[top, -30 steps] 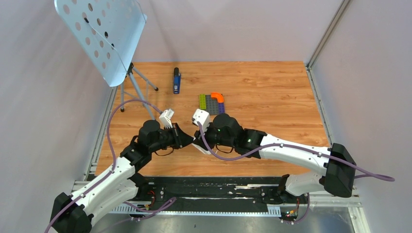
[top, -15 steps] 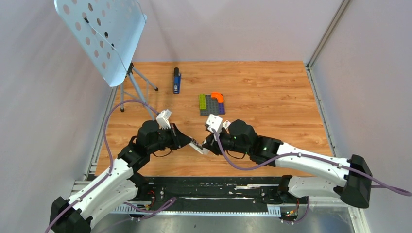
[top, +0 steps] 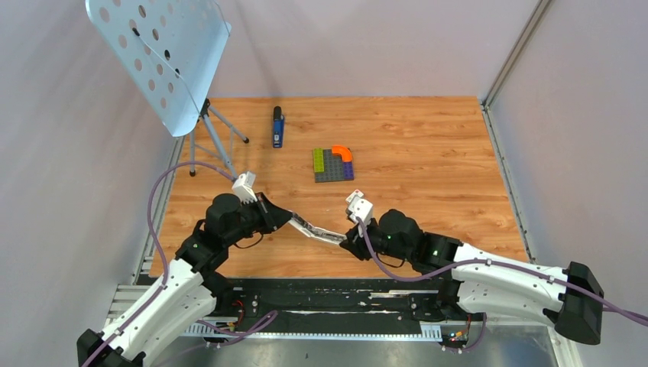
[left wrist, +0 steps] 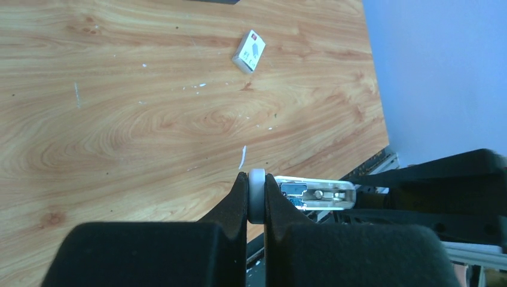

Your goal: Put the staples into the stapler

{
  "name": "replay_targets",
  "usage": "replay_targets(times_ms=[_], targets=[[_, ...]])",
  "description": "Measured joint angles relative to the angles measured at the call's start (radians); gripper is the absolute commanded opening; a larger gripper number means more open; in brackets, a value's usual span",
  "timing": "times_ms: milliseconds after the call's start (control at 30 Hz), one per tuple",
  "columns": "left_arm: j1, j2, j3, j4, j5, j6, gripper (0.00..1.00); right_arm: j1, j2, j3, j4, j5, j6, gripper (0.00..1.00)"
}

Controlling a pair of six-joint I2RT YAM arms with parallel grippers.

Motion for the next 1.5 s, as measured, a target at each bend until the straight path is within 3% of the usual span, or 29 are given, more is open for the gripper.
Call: replay_targets(times_ms=[367,633,1000,1100,1367,1500], targets=[[0.002,-0.033,0.0,0.013,-0.009,-0.038,0.0,0.0,-0.058,-0.072,0.066,0.051,0.047,0.26],[0.003,-0.045,-0.005,0.025,-0.02,-0.042,0.0,0.0,-0.074,-0.081,0.061,0.064,0.07,0.59],[0.003,-0.024,-0.005,0.037,-0.022,-0.006,0.0,0.0,-0.007,0.086,-0.019,0.058,-0.002,0.76],[0.003,-0.019,-0.005,0.037,-0.021,-0.002,0.0,0.0,0.064,0.161,-0.018,0.04,-0.046,0.74],[0.003,-0.017,-0.005,0.037,-0.005,0.002,0.0,0.0,0.286,0.294,-0.005,-0.014,-0.19,0.56],[0.003,-0.017,-0.005,0.037,0.011,0.001,0.0,0.0,0.39,0.34,-0.007,-0.038,-0.245,0.54]])
